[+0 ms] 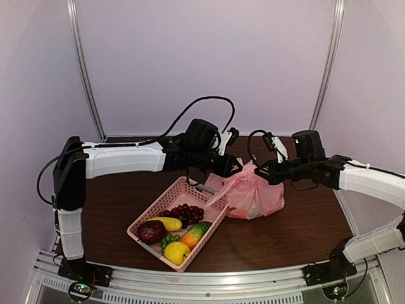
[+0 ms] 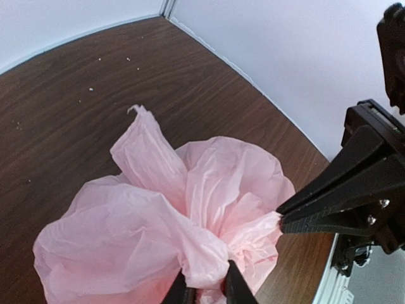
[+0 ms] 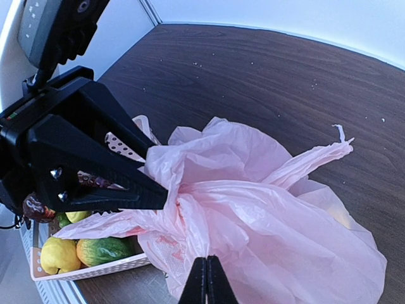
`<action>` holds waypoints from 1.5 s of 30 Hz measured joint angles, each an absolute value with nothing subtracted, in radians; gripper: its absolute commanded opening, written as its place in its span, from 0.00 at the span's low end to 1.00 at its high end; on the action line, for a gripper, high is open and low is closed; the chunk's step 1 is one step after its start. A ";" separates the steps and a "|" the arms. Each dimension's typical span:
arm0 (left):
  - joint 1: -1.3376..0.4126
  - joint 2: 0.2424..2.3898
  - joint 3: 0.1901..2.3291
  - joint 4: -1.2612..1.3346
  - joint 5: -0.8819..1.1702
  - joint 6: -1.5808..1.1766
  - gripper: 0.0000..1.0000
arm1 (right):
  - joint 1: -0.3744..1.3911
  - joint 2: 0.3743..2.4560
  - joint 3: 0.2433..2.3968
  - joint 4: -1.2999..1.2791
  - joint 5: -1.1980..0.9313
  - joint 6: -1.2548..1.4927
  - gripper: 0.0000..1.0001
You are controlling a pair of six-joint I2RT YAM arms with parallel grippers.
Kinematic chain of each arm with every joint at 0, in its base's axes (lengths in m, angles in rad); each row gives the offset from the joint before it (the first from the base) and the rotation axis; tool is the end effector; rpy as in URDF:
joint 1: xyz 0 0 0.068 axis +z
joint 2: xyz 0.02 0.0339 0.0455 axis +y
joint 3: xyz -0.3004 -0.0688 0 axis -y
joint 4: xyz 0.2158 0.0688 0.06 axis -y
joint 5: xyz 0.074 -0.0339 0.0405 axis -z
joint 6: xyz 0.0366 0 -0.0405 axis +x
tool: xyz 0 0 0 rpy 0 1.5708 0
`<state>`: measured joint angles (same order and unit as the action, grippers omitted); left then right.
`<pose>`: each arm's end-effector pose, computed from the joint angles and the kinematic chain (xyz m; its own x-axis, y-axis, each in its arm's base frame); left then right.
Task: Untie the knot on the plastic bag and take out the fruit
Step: Untie the bag handles from the takeout bag.
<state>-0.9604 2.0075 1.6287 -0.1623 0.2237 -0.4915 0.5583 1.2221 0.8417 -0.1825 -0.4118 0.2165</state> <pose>0.2592 -0.3847 0.3052 -0.6888 0.1819 -0.7018 0.6612 0.5546 -0.5053 0.1881 0.1348 0.3140 -0.6080 -0.1477 -0.7801 -0.6573 0.6447 0.3903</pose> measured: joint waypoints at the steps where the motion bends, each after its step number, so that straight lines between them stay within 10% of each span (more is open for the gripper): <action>1: -0.962 2.008 1.629 -0.162 0.224 -0.495 0.03 | 0.558 1.221 0.840 -0.181 -0.411 0.218 0.15; 7: -0.962 2.008 1.629 -0.159 0.236 -0.500 0.00 | 0.558 1.214 0.839 -0.168 -0.411 0.205 0.45; 16: -0.962 2.008 1.629 -0.158 0.242 -0.501 0.00 | 0.554 1.260 0.878 -0.165 -0.411 0.170 0.59; 29: -0.962 2.007 1.617 -0.156 0.241 -0.508 0.00 | 0.550 1.350 0.898 -0.157 -0.427 0.127 0.00; 45: -0.955 1.974 1.627 -0.168 0.179 -0.515 0.00 | 0.550 1.213 0.816 -0.112 -0.366 0.180 0.00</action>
<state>-0.9550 1.9743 1.6268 -0.1677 0.1791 -0.5152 0.5495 1.2129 0.8158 -0.1123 -0.3656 0.1802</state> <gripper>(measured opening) 0.004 0.006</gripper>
